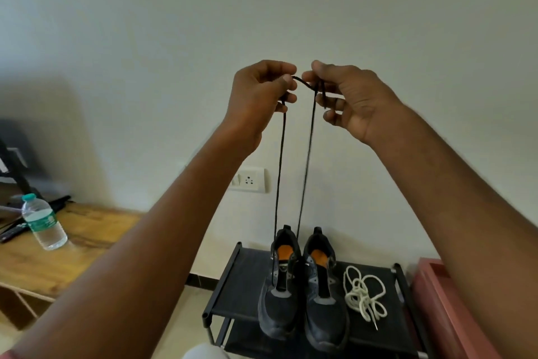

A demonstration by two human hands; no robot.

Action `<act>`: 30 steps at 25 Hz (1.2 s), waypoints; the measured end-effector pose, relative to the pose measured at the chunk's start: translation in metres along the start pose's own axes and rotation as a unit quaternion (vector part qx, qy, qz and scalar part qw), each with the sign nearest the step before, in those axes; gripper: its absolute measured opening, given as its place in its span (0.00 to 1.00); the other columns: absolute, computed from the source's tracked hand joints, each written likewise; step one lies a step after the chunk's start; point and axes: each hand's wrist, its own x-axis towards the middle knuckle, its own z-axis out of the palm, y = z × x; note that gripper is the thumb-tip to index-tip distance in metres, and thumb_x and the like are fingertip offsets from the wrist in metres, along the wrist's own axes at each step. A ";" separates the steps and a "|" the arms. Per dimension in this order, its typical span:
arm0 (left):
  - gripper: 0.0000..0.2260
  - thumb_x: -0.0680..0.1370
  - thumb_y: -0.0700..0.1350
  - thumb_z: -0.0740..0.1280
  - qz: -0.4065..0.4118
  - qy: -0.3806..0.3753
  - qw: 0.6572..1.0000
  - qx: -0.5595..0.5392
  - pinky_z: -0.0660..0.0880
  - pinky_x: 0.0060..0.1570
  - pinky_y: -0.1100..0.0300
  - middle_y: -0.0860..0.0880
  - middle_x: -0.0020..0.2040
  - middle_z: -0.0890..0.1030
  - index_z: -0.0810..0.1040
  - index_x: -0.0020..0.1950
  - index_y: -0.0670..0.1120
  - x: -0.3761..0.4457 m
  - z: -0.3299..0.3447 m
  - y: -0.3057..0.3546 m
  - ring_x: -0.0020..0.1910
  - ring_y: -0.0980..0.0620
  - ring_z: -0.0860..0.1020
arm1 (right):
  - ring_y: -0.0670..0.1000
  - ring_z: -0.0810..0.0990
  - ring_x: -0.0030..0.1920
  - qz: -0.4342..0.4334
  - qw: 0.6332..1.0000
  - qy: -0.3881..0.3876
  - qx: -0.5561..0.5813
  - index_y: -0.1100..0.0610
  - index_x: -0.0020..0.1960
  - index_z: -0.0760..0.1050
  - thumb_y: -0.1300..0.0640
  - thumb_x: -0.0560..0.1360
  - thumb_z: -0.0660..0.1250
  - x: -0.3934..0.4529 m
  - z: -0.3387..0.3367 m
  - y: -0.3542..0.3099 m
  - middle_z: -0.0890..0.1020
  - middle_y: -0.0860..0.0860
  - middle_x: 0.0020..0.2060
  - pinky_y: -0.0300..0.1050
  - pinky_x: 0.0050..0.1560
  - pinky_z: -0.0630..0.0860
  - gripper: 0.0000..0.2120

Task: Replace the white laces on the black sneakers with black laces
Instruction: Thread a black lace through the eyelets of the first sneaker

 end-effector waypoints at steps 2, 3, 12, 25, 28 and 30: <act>0.10 0.81 0.37 0.69 0.007 0.018 1.000 -0.014 0.82 0.46 0.56 0.42 0.49 0.87 0.80 0.62 0.42 0.003 -0.001 0.006 0.45 0.47 0.86 | 0.50 0.79 0.45 0.011 1.000 -0.010 0.008 0.52 0.46 0.88 0.45 0.79 0.72 0.003 0.002 -0.011 0.89 0.47 0.52 0.42 0.37 0.72 0.12; 0.11 0.81 0.36 0.70 0.004 0.022 0.999 -0.030 0.83 0.47 0.56 0.42 0.49 0.87 0.79 0.63 0.42 0.004 0.000 0.008 0.46 0.46 0.87 | 0.50 0.79 0.46 0.015 1.000 -0.013 0.003 0.52 0.46 0.88 0.43 0.80 0.70 0.005 0.003 -0.015 0.89 0.47 0.52 0.42 0.37 0.73 0.14; 0.13 0.79 0.35 0.71 -0.075 0.088 0.968 -0.225 0.84 0.53 0.52 0.41 0.52 0.87 0.79 0.64 0.42 0.006 0.002 0.016 0.50 0.46 0.87 | 0.48 0.82 0.52 -0.049 0.994 0.000 -0.095 0.49 0.58 0.85 0.38 0.84 0.60 0.007 0.011 -0.024 0.89 0.43 0.48 0.47 0.48 0.76 0.20; 0.15 0.76 0.39 0.76 -0.046 0.106 0.986 -0.123 0.82 0.48 0.55 0.47 0.48 0.88 0.82 0.62 0.47 0.017 0.008 0.018 0.50 0.49 0.87 | 0.49 0.85 0.48 -0.311 0.912 0.050 -0.263 0.53 0.75 0.62 0.65 0.80 0.68 0.028 0.021 -0.010 0.87 0.50 0.43 0.56 0.57 0.82 0.27; 0.15 0.76 0.39 0.76 -0.044 0.108 0.984 -0.137 0.81 0.47 0.56 0.47 0.49 0.88 0.81 0.63 0.45 0.018 0.004 0.015 0.49 0.49 0.87 | 0.51 0.84 0.51 -0.280 0.913 0.005 -0.297 0.53 0.82 0.54 0.65 0.80 0.68 0.029 0.024 -0.009 0.85 0.51 0.46 0.47 0.57 0.79 0.36; 0.15 0.76 0.38 0.76 -0.045 0.107 0.983 -0.142 0.81 0.46 0.57 0.47 0.49 0.88 0.81 0.62 0.45 0.018 0.003 0.013 0.48 0.47 0.87 | 0.49 0.84 0.52 -0.257 0.921 0.005 -0.293 0.55 0.80 0.60 0.62 0.81 0.67 0.033 0.029 -0.003 0.86 0.50 0.46 0.47 0.56 0.79 0.30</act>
